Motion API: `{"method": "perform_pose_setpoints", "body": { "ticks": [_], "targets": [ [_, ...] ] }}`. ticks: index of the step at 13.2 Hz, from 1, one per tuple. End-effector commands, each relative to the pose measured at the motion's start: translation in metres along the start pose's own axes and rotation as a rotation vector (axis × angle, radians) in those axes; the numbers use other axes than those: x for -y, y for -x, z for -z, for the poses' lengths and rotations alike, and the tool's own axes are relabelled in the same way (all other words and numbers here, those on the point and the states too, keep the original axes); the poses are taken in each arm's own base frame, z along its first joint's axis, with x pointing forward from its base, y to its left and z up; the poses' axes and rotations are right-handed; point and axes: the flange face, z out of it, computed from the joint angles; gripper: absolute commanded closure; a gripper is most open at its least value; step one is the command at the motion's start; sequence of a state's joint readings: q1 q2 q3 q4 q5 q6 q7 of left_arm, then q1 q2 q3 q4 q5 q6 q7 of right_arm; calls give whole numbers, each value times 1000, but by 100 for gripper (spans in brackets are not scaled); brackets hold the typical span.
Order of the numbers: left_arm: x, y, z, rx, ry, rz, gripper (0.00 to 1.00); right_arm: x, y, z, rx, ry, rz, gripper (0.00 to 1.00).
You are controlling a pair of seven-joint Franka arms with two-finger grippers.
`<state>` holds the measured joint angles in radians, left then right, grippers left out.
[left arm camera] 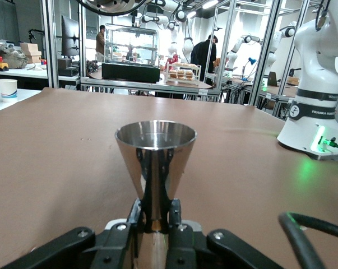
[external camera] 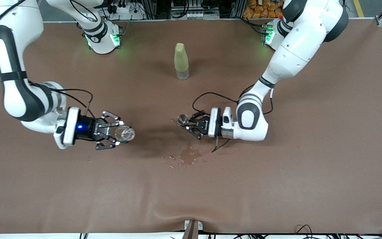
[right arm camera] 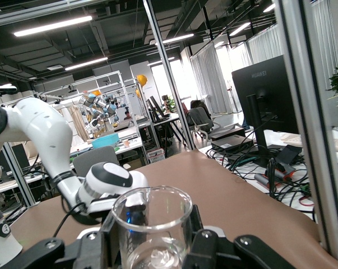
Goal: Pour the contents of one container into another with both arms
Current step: 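Lift the cup with the right gripper while the left gripper brings the jigger, then tilt the glass cup with the right gripper, pouring liquid into the jigger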
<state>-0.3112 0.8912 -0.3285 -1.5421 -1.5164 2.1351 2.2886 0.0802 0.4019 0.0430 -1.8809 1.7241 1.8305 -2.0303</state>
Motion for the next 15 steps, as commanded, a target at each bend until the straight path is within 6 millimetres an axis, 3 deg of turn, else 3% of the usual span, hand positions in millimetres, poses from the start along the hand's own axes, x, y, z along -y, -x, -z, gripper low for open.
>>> {"method": "perform_pose_setpoints", "body": {
  "ticks": [1, 4, 8, 12, 15],
  "targets": [
    [-11, -4, -27, 3, -38, -15, 100, 25, 24, -13, -62, 34, -5, 73],
    [-14, -10, -48, 17, -58, -27, 100, 68, 44, -46, -112, 45, -80, 73],
    [-11, -8, -49, 16, -66, -44, 100, 113, 65, -70, -66, 78, -142, 76],
    [-6, -8, -39, 19, -80, -64, 100, 136, 76, -85, -64, 94, -212, 78],
    [0, -9, -28, 18, -96, -82, 100, 149, 84, -107, -96, 112, -285, 79]
  ]
}}
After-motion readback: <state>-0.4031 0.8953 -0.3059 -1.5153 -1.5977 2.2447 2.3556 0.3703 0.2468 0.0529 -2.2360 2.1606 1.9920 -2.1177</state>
